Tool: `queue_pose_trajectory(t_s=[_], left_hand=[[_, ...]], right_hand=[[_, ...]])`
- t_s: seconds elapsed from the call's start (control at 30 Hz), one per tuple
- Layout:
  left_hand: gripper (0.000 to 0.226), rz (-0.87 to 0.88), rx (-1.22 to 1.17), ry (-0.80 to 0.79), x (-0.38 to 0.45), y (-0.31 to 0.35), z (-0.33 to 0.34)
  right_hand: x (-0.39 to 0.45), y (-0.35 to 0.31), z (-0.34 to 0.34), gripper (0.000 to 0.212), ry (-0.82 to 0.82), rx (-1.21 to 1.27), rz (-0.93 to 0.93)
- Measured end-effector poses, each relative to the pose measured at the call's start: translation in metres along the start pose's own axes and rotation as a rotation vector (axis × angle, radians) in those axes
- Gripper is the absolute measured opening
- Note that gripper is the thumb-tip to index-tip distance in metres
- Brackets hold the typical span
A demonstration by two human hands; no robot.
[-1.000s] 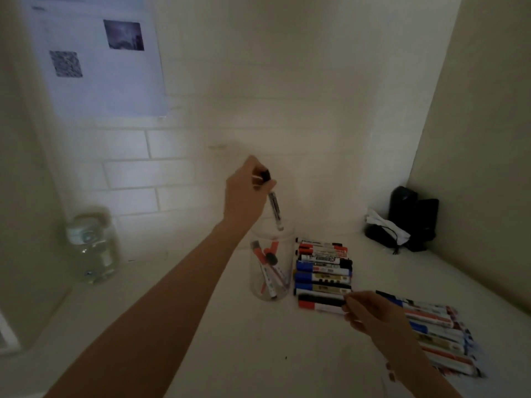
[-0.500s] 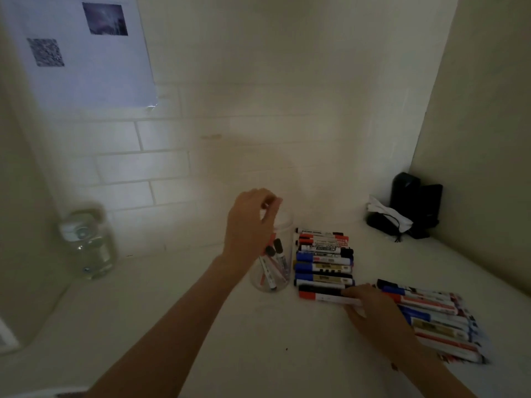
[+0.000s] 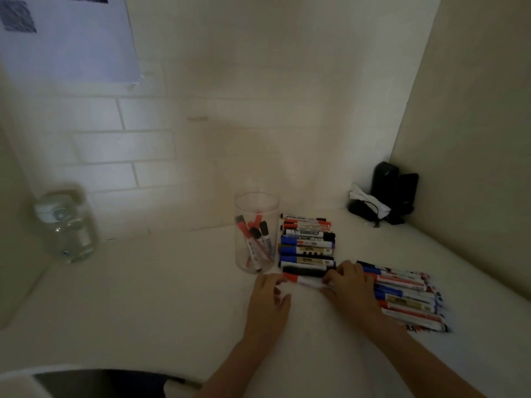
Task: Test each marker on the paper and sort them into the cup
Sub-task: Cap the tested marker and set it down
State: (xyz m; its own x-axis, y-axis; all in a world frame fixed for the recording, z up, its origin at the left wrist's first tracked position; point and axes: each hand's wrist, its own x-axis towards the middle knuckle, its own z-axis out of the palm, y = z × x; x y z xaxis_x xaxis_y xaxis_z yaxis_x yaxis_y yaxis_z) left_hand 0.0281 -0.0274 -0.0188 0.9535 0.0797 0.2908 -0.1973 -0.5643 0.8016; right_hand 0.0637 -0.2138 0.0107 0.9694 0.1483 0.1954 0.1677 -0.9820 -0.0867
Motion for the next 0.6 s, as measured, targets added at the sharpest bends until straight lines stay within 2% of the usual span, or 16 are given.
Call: queue_pose_trajectory(t_s=[0.1, 0.17, 0.27, 0.33, 0.43, 0.6], left_hand=[[0.054, 0.035, 0.088, -0.027, 0.001, -0.001, 0.001], [0.06, 0.105, 0.169, -0.115, -0.002, 0.001, 0.003], [0.055, 0.237, 0.261, -0.279, -0.008, 0.012, 0.008], [0.052, 0.247, 0.155, -0.284, -0.013, 0.025, 0.012], [0.03, 0.29, 0.088, -0.226, -0.02, 0.048, 0.017], [0.029, 0.412, 0.091, -0.293, -0.03, 0.071, 0.019]], right_hand=[[-0.007, -0.007, -0.026, 0.025, -0.031, 0.081, -0.079], [-0.018, -0.012, -0.051, 0.018, -0.076, 0.207, -0.121], [-0.037, -0.011, -0.081, 0.008, -0.082, 0.483, -0.071], [-0.05, -0.007, -0.09, 0.009, -0.061, 0.769, 0.043], [-0.067, -0.007, -0.086, 0.021, -0.019, 1.17, 0.283], [-0.084, -0.012, -0.065, 0.023, -0.008, 1.199, 0.329]])
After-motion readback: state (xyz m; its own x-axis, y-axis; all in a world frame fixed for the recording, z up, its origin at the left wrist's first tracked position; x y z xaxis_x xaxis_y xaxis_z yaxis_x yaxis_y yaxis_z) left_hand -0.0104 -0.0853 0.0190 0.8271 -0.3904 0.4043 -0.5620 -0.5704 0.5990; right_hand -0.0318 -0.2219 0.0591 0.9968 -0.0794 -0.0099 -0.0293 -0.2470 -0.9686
